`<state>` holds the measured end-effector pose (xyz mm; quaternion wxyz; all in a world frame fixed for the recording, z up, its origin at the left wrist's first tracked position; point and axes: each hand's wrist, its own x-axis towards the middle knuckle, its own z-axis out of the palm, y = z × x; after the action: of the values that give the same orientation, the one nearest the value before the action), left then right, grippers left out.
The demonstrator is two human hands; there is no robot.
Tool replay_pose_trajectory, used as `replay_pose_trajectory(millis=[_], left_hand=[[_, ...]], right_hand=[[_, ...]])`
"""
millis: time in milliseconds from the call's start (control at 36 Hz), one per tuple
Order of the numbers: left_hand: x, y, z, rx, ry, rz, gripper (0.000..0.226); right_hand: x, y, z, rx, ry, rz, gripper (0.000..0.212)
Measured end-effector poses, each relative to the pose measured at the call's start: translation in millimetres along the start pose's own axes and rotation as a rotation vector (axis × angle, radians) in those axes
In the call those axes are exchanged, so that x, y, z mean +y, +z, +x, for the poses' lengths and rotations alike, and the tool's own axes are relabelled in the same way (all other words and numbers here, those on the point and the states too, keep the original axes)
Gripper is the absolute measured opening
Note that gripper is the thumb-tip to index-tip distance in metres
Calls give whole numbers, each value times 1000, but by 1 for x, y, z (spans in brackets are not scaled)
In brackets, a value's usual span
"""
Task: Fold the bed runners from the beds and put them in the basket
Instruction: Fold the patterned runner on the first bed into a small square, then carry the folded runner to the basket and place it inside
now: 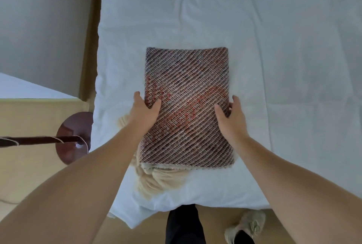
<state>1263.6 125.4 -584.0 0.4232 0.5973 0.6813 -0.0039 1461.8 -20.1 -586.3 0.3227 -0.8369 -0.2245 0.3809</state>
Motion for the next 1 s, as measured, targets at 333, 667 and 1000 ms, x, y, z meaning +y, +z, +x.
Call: replay_pose_trajectory(millis=[333,667,1000], left_hand=[[17,-18,11,-150,-1,-291,25],[164,-44,-105,-180,421,-195,26],[375,-16,-360,-437,984,-308,20]], right_hand=[[-25,-6,22,-80,167,252,50],[-86,-151,-69,245,26,273,38],[-85,-417,-258,819,-221,393,34]])
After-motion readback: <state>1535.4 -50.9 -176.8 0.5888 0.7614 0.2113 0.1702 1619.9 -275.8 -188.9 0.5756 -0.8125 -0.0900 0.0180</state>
